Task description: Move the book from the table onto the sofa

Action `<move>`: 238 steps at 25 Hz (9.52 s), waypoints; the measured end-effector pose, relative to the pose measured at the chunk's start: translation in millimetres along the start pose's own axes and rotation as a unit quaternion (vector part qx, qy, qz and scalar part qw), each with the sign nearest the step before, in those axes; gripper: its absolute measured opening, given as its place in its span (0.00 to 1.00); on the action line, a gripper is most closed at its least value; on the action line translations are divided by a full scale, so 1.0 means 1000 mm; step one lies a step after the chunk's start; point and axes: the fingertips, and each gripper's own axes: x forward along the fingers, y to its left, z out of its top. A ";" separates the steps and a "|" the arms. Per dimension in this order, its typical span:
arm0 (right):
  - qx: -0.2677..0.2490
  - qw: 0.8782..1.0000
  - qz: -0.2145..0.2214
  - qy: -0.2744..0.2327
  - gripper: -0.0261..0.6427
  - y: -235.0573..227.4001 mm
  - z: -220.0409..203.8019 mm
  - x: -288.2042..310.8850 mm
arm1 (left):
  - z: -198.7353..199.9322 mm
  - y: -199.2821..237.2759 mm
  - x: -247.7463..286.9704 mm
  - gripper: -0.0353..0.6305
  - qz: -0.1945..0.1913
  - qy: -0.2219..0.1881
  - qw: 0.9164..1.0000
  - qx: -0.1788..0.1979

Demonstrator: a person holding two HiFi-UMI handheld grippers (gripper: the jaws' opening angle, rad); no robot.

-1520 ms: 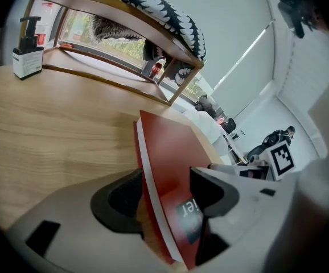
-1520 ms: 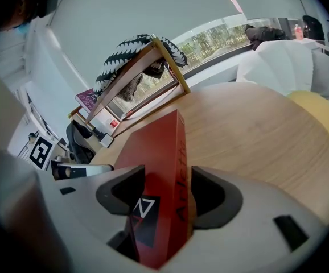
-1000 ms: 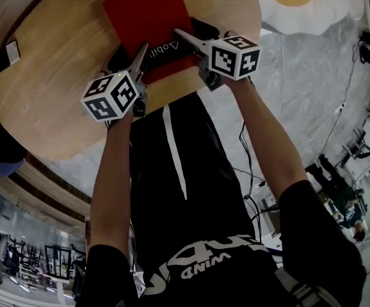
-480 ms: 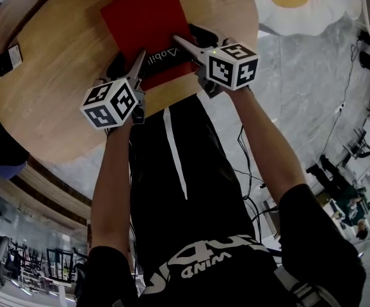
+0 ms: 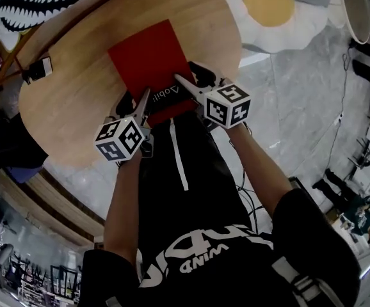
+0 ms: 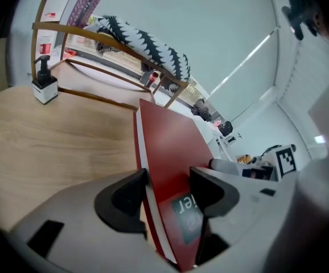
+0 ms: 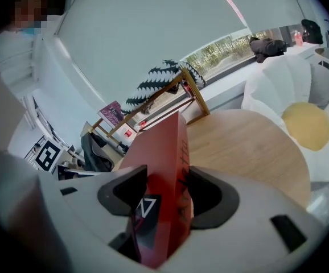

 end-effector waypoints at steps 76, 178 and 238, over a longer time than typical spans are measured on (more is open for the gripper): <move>0.180 0.881 -0.246 -0.362 0.36 -0.044 -0.008 -0.546 | -0.091 -0.512 -0.051 0.39 -0.264 0.095 0.913 0.296; 0.152 0.971 -0.108 -0.151 0.36 -0.579 0.317 -0.354 | 0.131 -0.569 0.500 0.37 -0.085 0.030 0.992 0.092; 0.124 0.985 -0.102 -0.060 0.36 -0.804 0.110 -0.078 | -0.025 -0.301 0.769 0.36 -0.055 0.055 0.995 0.060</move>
